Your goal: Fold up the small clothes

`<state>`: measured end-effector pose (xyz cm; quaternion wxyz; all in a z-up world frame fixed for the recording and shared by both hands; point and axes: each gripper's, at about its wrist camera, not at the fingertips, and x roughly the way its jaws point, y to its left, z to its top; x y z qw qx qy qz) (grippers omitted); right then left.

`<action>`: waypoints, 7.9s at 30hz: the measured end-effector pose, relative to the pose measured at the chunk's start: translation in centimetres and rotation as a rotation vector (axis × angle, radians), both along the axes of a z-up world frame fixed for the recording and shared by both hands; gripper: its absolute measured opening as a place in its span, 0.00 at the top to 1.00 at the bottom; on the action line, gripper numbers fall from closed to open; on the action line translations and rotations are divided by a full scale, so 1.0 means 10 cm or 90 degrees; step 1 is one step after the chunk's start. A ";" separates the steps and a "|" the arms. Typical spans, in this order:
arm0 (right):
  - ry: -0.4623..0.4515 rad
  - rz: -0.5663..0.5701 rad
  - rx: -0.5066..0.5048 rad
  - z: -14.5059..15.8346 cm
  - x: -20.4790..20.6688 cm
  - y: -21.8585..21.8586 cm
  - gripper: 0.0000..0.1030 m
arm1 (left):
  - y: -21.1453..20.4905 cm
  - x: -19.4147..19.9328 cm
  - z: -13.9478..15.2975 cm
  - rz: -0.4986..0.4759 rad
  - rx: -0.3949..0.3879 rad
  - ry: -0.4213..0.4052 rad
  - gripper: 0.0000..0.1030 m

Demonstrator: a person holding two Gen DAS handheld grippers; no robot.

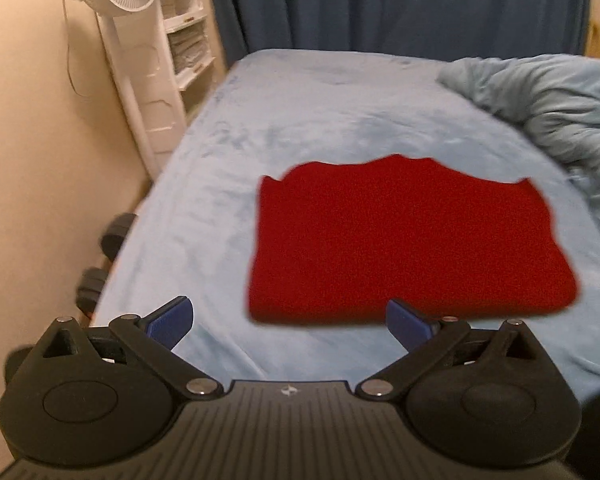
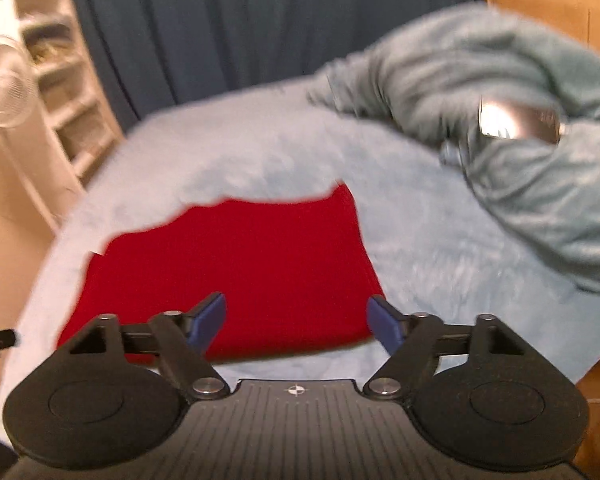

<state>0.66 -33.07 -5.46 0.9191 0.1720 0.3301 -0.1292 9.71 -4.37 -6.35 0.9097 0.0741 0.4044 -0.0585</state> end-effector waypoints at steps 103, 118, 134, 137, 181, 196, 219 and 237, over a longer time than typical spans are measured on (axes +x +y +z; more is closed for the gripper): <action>0.046 -0.252 0.427 -2.01 1.00 -1.12 0.76 | 0.72 1.37 -1.24 0.242 0.127 0.064 0.00; 0.014 -0.255 0.454 -2.08 0.90 -1.25 0.82 | 0.95 1.42 -1.62 0.251 0.126 0.152 0.00; 0.024 -0.296 0.484 -2.19 0.89 -1.24 0.79 | 1.00 1.51 -1.70 0.235 0.113 0.149 0.00; 0.032 -0.305 0.479 -2.20 0.91 -1.22 0.80 | 1.02 1.52 -1.72 0.228 0.111 0.148 0.00; -0.065 0.664 -0.344 -1.30 1.27 2.85 0.51 | 1.27 1.42 -0.81 0.166 -0.056 0.074 0.00; 0.076 0.400 -0.134 -1.43 1.26 1.54 0.64 | 0.94 1.19 -1.29 0.113 0.001 0.110 0.00; -0.018 0.198 -0.088 -0.08 -0.07 1.26 0.29 | 0.53 -0.38 0.09 0.098 0.025 0.077 0.00; -0.051 0.207 -0.078 0.10 -0.41 1.32 0.24 | 0.40 -0.67 0.31 0.071 0.026 0.036 0.00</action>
